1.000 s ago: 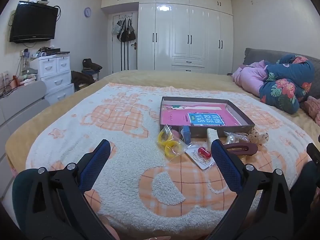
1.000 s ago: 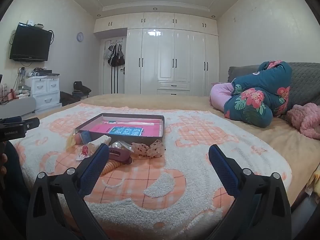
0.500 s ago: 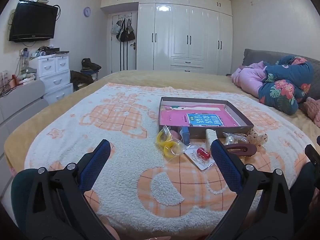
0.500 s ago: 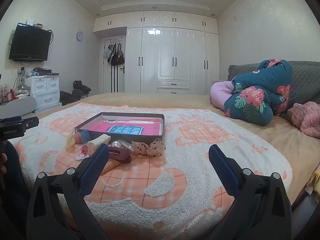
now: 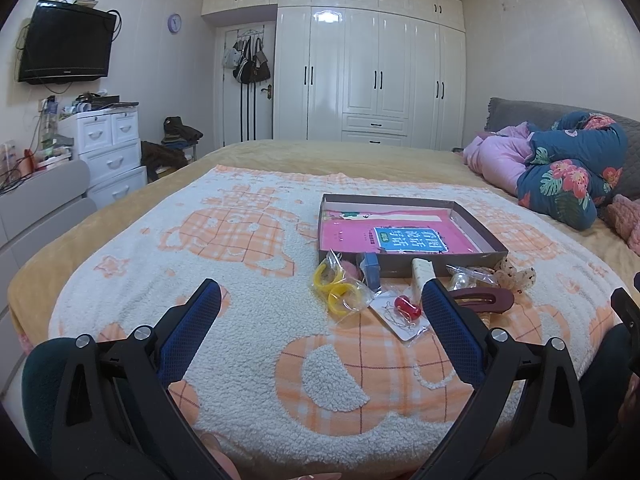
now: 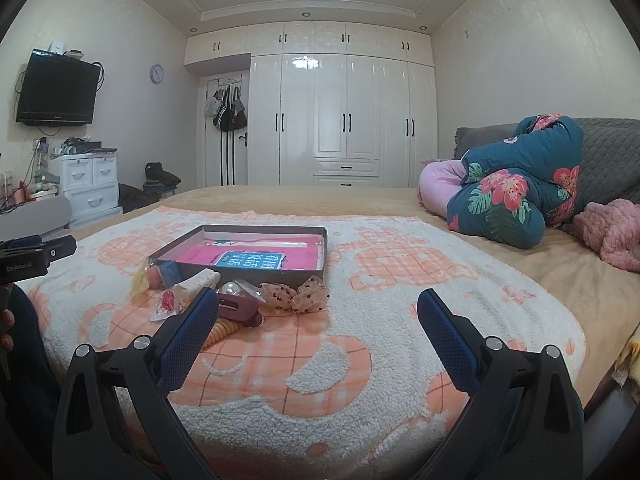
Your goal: Organize jewelry
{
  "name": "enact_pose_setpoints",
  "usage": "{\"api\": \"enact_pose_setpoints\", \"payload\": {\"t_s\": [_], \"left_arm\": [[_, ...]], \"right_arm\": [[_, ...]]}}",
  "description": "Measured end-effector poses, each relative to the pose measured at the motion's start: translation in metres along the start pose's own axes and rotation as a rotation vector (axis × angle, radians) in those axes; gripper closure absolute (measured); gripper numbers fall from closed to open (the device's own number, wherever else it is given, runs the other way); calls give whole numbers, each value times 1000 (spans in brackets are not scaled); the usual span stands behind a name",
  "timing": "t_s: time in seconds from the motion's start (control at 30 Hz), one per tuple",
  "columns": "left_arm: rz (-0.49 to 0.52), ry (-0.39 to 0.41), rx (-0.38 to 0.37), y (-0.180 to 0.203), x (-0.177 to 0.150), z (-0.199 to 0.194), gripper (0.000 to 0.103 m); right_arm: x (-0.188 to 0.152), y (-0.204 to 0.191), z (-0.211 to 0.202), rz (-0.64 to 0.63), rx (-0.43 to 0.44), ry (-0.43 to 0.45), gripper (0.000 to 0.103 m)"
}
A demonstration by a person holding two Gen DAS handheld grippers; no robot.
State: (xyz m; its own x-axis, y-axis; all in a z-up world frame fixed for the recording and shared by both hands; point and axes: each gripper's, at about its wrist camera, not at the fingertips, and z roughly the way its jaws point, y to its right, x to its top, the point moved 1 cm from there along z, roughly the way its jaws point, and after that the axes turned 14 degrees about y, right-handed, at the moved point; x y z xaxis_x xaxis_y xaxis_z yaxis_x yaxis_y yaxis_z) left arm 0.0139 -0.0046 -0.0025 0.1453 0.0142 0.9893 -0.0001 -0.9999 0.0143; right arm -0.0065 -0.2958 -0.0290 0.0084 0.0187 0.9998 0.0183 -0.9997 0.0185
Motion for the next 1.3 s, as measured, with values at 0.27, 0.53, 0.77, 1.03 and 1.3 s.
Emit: {"api": "enact_pose_setpoints", "payload": {"t_s": [0.27, 0.53, 0.77, 1.03, 1.3], "left_arm": [[1, -1, -6, 1, 3, 0, 11], [-3, 0, -9, 3, 1, 3, 11], [-1, 0, -19, 4, 3, 3, 11], [-3, -2, -19, 5, 3, 3, 11], [-6, -5, -21, 4, -1, 3, 11]], "right_arm": [[0, 1, 0, 0, 1, 0, 6], [0, 3, 1, 5, 0, -5, 6], [0, 2, 2, 3, -1, -10, 6], [-1, 2, 3, 5, 0, -15, 6], [-1, -1, 6, 2, 17, -26, 6]]}}
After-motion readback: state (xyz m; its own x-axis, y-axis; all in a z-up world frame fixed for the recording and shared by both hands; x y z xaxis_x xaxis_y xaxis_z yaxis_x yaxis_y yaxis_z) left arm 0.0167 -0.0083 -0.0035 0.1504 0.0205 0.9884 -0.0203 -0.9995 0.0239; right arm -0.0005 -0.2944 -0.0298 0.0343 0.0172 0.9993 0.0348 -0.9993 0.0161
